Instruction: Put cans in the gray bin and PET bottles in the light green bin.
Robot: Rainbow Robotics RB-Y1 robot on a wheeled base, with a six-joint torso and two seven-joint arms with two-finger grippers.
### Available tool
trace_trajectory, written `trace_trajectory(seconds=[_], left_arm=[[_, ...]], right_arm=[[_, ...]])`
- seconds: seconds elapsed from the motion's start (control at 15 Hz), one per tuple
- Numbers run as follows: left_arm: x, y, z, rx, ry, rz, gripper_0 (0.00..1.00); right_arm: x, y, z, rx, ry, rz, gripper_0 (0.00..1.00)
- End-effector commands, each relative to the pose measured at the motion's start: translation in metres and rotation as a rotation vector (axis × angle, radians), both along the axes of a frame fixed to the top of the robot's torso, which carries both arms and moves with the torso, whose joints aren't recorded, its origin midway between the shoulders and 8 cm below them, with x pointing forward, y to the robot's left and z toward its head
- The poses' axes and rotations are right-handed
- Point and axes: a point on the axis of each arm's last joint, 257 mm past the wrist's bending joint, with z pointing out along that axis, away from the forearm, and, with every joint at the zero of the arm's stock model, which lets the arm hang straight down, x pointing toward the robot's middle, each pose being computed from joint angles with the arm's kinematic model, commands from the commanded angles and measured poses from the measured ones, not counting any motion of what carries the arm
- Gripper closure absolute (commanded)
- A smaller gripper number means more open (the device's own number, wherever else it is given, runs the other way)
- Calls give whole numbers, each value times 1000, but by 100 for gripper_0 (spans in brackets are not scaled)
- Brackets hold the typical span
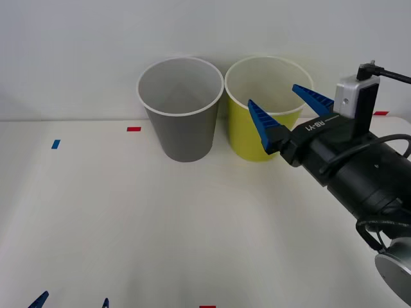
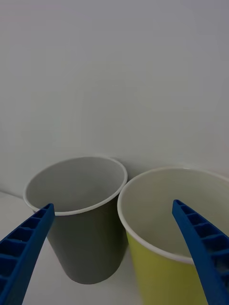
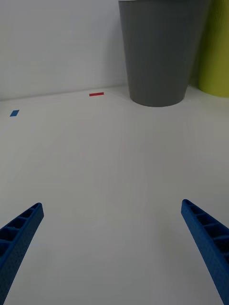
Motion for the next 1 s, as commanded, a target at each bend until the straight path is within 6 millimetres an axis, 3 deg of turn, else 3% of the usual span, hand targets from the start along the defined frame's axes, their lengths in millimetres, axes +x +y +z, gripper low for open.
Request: trace_trajectory(seconds=[0.07, 0.53, 0.8, 1.0], left_arm=[[0, 0, 0, 0, 0, 0, 0], [0, 0, 0, 0, 0, 0, 0], [0, 0, 0, 0, 0, 0, 0], [0, 0, 0, 0, 0, 0, 0]], right_arm=[[-3, -17, -13, 15, 14, -82, 16], [-13, -66, -62, 45, 109, -259, 10], [-22, -99, -109, 32, 82, -315, 9], [-53, -133, -151, 31, 104, -376, 8]])
